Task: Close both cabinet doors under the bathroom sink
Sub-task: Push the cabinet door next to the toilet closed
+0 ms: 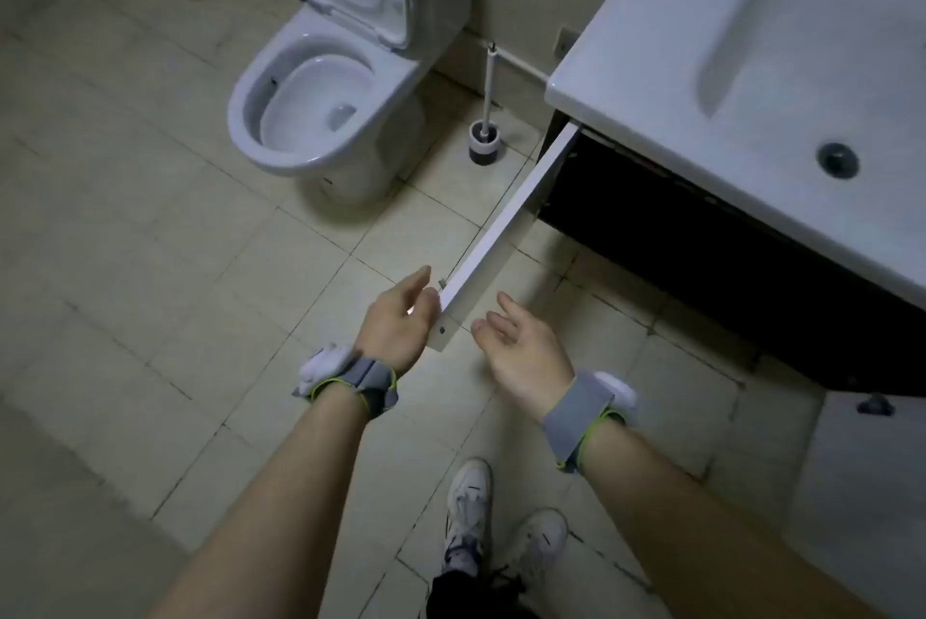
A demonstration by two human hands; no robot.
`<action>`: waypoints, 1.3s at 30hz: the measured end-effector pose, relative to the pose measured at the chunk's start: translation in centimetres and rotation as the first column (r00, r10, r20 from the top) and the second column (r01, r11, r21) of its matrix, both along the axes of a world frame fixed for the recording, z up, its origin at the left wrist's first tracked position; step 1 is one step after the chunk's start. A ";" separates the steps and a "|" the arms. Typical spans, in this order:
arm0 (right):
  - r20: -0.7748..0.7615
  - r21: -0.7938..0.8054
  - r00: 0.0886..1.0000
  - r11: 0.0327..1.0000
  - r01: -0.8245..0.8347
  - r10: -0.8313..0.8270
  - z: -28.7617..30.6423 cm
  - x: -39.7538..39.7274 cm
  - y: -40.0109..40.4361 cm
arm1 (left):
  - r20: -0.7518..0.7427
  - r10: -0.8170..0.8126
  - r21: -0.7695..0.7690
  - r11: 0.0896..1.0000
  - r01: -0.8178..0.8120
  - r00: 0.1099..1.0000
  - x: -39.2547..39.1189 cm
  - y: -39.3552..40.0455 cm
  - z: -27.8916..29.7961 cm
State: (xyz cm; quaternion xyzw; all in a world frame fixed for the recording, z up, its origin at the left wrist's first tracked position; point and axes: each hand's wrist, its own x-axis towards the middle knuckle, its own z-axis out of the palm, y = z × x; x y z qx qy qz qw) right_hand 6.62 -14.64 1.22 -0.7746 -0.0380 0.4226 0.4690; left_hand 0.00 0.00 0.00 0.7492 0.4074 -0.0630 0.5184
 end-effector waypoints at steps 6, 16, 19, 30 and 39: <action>-0.101 0.021 0.994 0.999 -0.037 0.039 -2.8 -1.5 2.7 | 0.020 0.065 -0.134 0.989 -0.062 0.998 0.4 -0.7 -0.9; -0.149 0.052 0.987 0.997 0.064 -0.056 -3.9 -1.0 -7.2 | -0.088 -0.148 -0.330 0.937 0.112 0.985 4.8 -7.3 -0.3; -0.185 0.031 0.960 0.975 0.219 -0.210 -3.8 0.5 -12.0 | -0.018 -0.191 -0.417 0.894 0.166 0.981 8.1 -11.4 -0.9; -0.067 -0.031 0.742 0.745 0.667 -0.667 -7.3 11.4 -21.4 | 0.127 0.204 -0.498 0.859 -0.115 0.971 20.2 -25.3 -3.2; 0.039 0.022 0.642 0.643 0.766 -0.766 -8.0 19.4 -22.3 | 0.248 0.305 -0.551 0.825 -0.125 0.919 25.2 -27.7 -5.2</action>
